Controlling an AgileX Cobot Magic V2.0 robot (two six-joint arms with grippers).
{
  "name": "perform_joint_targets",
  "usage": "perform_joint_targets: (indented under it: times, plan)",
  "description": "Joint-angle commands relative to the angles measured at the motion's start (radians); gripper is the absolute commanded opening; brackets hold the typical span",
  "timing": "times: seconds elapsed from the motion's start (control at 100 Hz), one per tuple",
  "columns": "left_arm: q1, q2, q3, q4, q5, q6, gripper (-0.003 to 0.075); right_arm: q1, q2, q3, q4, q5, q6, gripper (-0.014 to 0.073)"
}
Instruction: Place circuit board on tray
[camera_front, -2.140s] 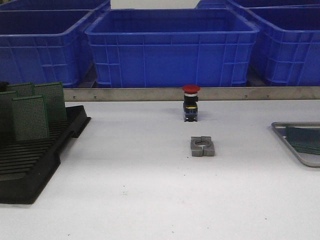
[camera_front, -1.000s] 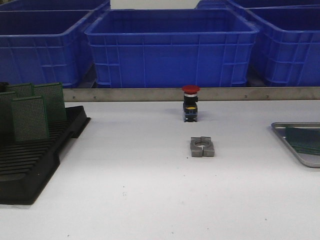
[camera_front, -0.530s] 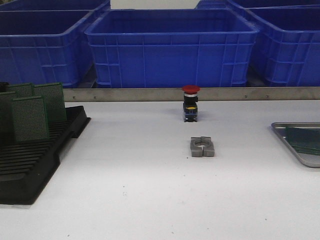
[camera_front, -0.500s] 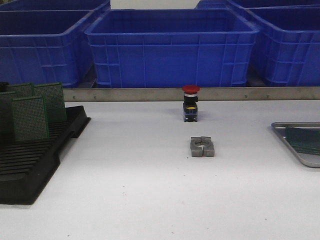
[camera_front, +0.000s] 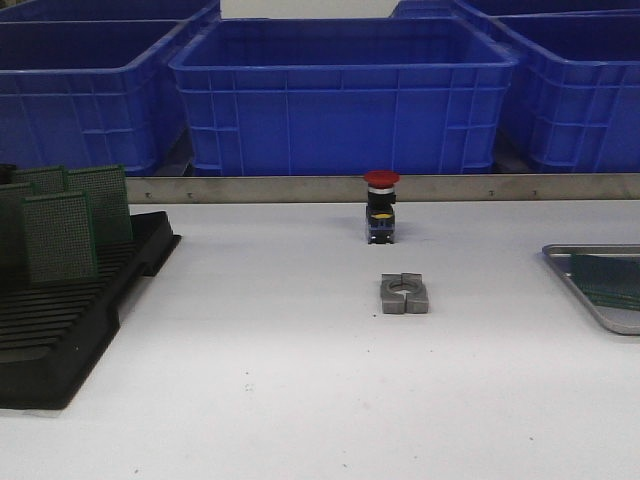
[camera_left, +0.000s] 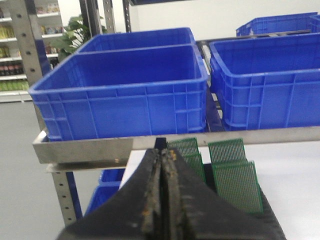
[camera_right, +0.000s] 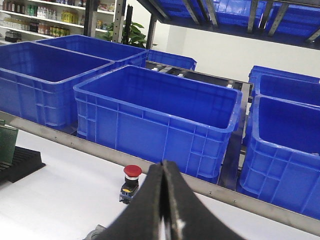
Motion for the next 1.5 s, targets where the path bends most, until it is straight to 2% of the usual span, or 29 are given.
perform_joint_targets:
  times: [0.0, 0.14, 0.19, 0.41, 0.63, 1.49]
  plan:
    - [-0.033, 0.011, 0.038, 0.116, -0.146, -0.131, -0.0020, 0.003, 0.008, -0.021, 0.029, -0.006, -0.010, -0.0060]
    - [-0.036, -0.033, 0.158, 0.093, -0.160, -0.133, -0.0020, 0.003, 0.008, -0.020, 0.029, -0.006, -0.010, -0.0060]
    - [-0.036, -0.079, 0.152, 0.100, -0.028, -0.139, -0.0020, 0.003, 0.008, -0.020, 0.029, -0.006, -0.010, -0.0060]
    - [-0.036, -0.105, 0.156, 0.101, 0.072, -0.149, -0.0020, 0.003, 0.008, -0.019, 0.029, -0.006, -0.010, -0.0060]
    - [-0.036, -0.105, 0.154, 0.053, 0.058, -0.149, -0.0020, 0.003, 0.008, -0.019, 0.029, -0.007, -0.010, -0.0060]
    - [-0.036, -0.105, 0.154, 0.053, 0.058, -0.149, -0.0020, 0.003, 0.006, -0.019, 0.030, -0.008, -0.010, -0.0060]
